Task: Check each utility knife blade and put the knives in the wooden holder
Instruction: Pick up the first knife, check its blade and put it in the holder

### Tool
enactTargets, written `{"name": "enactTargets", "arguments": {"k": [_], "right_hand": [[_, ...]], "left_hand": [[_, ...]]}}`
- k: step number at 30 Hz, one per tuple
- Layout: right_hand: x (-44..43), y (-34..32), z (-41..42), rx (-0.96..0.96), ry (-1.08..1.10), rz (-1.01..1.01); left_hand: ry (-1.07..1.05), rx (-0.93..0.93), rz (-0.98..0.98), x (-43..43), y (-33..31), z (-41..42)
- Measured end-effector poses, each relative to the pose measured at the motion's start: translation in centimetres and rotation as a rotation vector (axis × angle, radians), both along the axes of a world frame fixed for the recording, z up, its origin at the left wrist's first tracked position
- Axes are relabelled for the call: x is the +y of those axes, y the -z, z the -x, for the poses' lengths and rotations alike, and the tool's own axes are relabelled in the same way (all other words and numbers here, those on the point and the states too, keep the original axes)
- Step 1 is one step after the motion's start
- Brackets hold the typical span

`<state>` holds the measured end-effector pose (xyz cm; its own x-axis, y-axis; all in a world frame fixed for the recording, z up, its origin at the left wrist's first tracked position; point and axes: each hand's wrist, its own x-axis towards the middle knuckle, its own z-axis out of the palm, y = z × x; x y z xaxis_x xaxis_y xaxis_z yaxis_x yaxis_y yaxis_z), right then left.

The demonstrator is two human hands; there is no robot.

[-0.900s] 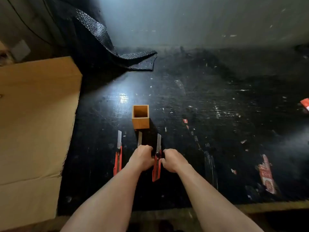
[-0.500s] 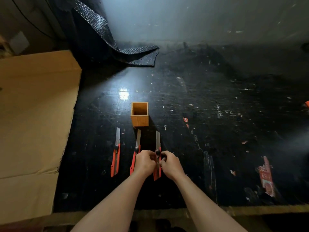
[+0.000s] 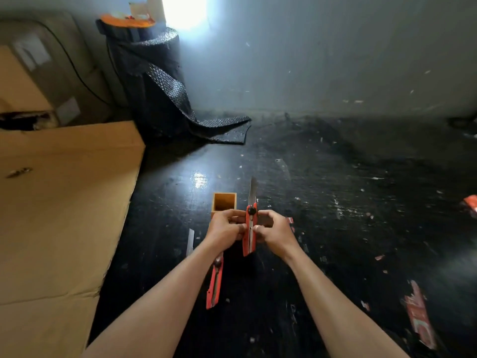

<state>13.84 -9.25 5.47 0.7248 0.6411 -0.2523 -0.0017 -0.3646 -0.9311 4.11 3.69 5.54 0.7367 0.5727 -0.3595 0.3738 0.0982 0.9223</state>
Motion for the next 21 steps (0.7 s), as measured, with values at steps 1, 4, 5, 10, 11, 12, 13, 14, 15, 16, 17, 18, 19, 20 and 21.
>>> {"name": "enactTargets", "arguments": {"k": [1,4,5,10,11,12,13,14,15,16,17,18,19,20,21], "right_hand": [[0.6,-1.0,-0.4,-0.011,-0.01,-0.024],[2.4,-4.1,-1.1,-0.044,-0.052,-0.078],[3.0,-5.1,-1.3,-0.049,-0.069,-0.099],[5.7,-9.8,-1.6,-0.157,-0.13,-0.182],[6.2,-10.6,-1.6,-0.201,-0.126,-0.207],[6.7,-11.3,-1.6,-0.254,-0.123,-0.226],[7.2,-11.9,-1.7,-0.307,-0.124,-0.244],[7.7,-12.4,-1.8,-0.36,-0.13,-0.249],[8.1,-12.9,-2.0,-0.404,-0.138,-0.253],[8.4,-13.3,-2.1,-0.44,-0.141,-0.248],[8.7,-13.7,-2.3,-0.463,-0.141,-0.244],[8.9,-14.1,-2.4,-0.475,-0.139,-0.241],[9.1,-14.5,-2.4,-0.476,-0.138,-0.243],[9.2,-14.7,-2.5,-0.474,-0.138,-0.241],[9.3,-15.0,-2.5,-0.475,-0.144,-0.239]], "left_hand": [[0.004,-0.024,0.014,0.7,-1.1,-0.2],[0.001,-0.087,0.041,2.6,-4.2,-0.4],[0.0,-0.11,0.039,3.2,-5.2,-0.4],[-0.004,-0.248,0.066,5.4,-9.8,0.2],[-0.004,-0.269,0.064,5.7,-10.6,0.3],[-0.003,-0.285,0.06,5.9,-11.4,0.4],[0.0,-0.297,0.051,6.1,-12.1,0.4],[0.003,-0.312,0.044,6.3,-12.7,0.4],[0.004,-0.327,0.037,6.4,-13.3,0.4],[0.005,-0.344,0.03,6.5,-13.9,0.4],[0.007,-0.358,0.022,6.5,-14.4,0.5],[0.008,-0.37,0.017,6.5,-14.8,0.5],[0.007,-0.379,0.013,6.6,-15.2,0.6],[0.007,-0.388,0.014,6.6,-15.5,0.7],[0.004,-0.394,0.017,6.8,-15.7,0.7]]}}
